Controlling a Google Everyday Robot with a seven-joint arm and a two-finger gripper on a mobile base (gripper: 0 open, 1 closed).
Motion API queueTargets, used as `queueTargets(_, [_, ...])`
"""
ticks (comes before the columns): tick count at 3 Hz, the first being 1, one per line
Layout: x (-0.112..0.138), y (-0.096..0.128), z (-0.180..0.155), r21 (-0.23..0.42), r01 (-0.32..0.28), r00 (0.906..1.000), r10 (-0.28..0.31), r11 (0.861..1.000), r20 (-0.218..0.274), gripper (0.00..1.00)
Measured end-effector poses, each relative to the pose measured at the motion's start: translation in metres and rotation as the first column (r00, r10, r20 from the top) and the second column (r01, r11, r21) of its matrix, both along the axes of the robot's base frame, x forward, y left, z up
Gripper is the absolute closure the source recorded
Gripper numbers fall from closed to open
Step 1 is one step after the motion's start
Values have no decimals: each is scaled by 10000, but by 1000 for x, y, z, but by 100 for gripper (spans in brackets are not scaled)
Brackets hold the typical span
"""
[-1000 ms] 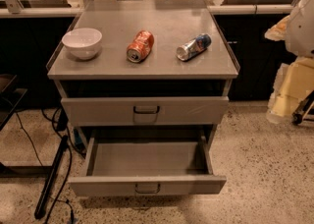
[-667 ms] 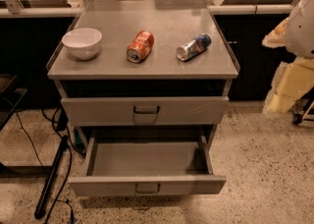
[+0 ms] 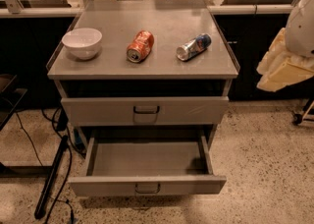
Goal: Close middle drawer
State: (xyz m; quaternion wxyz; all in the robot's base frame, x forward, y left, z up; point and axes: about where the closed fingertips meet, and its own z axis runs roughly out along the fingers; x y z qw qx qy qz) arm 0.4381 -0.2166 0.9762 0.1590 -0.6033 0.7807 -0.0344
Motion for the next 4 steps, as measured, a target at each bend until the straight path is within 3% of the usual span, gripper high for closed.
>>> queueTargets(1, [0, 0, 0, 2, 3, 10000, -3, 10000, 3, 87])
queueTargets(2, [1, 0, 2, 34, 50, 10000, -50, 10000, 39, 100])
queueTargets(4, [-14, 21, -105, -122, 198, 9961, -208, 9997, -858, 100])
